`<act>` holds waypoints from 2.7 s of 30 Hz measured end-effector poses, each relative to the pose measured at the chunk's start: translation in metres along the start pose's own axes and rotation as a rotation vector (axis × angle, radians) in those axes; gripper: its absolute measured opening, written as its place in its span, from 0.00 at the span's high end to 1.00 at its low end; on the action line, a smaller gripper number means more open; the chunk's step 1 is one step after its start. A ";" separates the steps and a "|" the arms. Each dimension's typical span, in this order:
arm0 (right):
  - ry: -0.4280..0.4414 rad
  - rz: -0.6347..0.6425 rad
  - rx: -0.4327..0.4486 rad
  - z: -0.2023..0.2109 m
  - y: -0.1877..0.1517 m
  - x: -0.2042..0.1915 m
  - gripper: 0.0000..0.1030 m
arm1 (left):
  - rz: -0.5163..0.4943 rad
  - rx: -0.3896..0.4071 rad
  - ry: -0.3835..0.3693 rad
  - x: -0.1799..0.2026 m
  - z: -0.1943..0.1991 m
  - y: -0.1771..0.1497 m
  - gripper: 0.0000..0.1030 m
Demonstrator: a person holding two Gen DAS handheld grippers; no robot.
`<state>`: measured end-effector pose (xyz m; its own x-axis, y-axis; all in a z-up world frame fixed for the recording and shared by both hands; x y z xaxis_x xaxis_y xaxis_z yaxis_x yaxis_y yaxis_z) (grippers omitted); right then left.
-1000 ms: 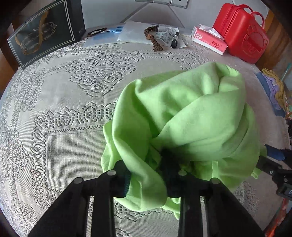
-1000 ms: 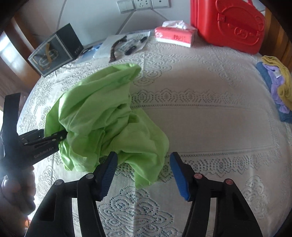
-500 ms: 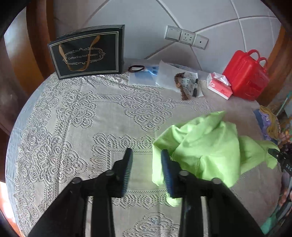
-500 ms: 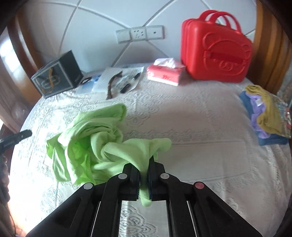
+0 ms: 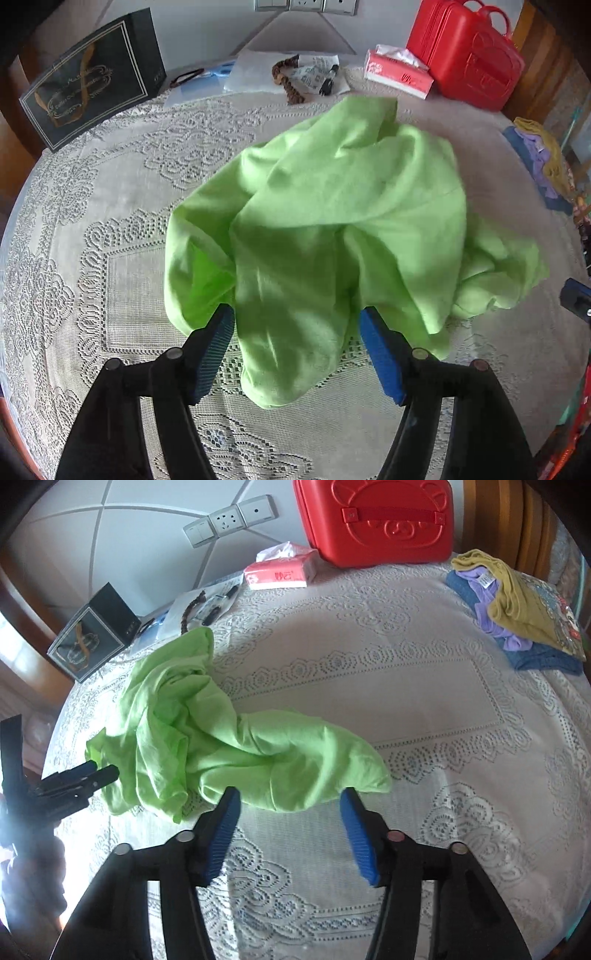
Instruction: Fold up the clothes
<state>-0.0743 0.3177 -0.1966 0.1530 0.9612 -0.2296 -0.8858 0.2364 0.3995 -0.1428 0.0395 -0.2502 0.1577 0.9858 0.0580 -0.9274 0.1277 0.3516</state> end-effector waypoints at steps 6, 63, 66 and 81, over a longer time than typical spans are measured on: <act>-0.003 0.009 -0.074 -0.048 -0.004 -0.004 0.10 | -0.032 -0.033 -0.024 -0.001 -0.017 -0.002 0.87; 0.081 -0.004 0.104 0.028 0.005 0.043 0.93 | 0.172 0.247 0.087 -0.051 0.110 0.084 0.94; 0.087 0.004 0.231 0.076 0.033 0.039 0.93 | 0.251 0.320 0.167 -0.110 0.151 0.075 0.95; -0.096 -0.075 0.106 0.064 0.019 0.072 0.50 | 0.189 0.102 -0.116 -0.095 0.101 0.026 0.94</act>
<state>-0.0519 0.4008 -0.1493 0.2624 0.9482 -0.1788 -0.8197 0.3168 0.4772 -0.1476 -0.0623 -0.1525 0.0277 0.9712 0.2367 -0.9060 -0.0756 0.4164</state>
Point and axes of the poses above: each gripper's, at about its wrist camera, not at the fingertips, and z roughly against the way its jaws point, x to its right, y to its top, the point moved 10 cm from there along -z, roughly the way its jaws point
